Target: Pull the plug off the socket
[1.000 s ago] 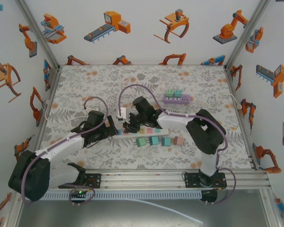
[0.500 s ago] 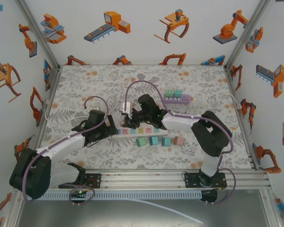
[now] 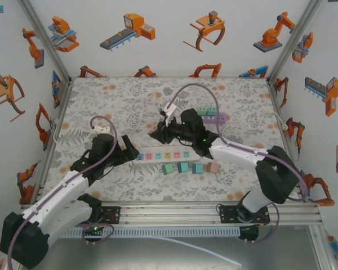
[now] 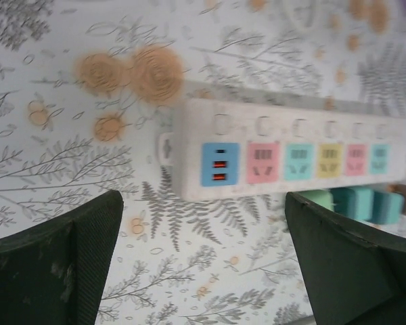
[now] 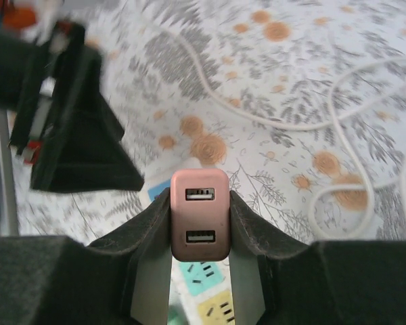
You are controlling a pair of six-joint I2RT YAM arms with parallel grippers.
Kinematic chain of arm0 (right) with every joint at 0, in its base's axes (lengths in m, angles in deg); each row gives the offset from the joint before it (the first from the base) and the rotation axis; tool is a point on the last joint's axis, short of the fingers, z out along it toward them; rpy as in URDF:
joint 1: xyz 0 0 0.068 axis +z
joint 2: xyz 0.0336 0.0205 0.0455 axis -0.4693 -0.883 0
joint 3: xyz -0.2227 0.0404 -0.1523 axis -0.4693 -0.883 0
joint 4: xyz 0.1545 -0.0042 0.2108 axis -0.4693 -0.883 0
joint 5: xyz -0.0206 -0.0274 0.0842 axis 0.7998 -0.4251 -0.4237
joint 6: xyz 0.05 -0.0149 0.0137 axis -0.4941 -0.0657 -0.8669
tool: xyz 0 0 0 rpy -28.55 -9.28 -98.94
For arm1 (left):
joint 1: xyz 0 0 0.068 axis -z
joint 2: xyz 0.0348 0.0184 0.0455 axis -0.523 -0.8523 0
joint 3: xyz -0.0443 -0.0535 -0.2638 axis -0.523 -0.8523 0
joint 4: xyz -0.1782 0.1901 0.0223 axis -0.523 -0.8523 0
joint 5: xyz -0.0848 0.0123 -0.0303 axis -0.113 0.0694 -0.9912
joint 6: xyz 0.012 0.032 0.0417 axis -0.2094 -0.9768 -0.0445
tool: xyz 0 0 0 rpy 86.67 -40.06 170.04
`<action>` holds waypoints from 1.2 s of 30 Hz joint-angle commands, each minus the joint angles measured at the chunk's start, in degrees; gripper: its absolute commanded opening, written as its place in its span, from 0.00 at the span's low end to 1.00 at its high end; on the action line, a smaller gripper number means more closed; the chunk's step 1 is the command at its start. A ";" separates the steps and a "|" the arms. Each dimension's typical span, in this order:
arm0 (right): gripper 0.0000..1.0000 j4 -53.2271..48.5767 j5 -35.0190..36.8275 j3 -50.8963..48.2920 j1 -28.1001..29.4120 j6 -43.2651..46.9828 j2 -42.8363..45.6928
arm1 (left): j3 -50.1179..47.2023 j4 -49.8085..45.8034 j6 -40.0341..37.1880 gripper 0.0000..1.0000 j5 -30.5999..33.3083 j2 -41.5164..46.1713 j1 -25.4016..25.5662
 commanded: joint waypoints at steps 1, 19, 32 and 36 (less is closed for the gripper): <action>0.10 0.47 9.07 -3.31 -3.10 -18.16 5.84 | -1.68 2.19 -2.31 0.97 -6.56 5.19 0.19; 0.09 -8.93 10.69 -32.29 -35.94 -52.90 40.17 | 2.43 10.53 -10.44 0.97 -24.25 11.97 10.19; 0.14 -43.12 5.24 -33.41 -50.43 -45.45 56.46 | 5.32 10.94 -13.45 0.97 -23.63 10.03 15.58; 0.16 -45.05 3.69 -35.40 -50.44 -45.18 56.19 | 5.75 11.30 -14.05 0.97 -24.44 9.54 16.52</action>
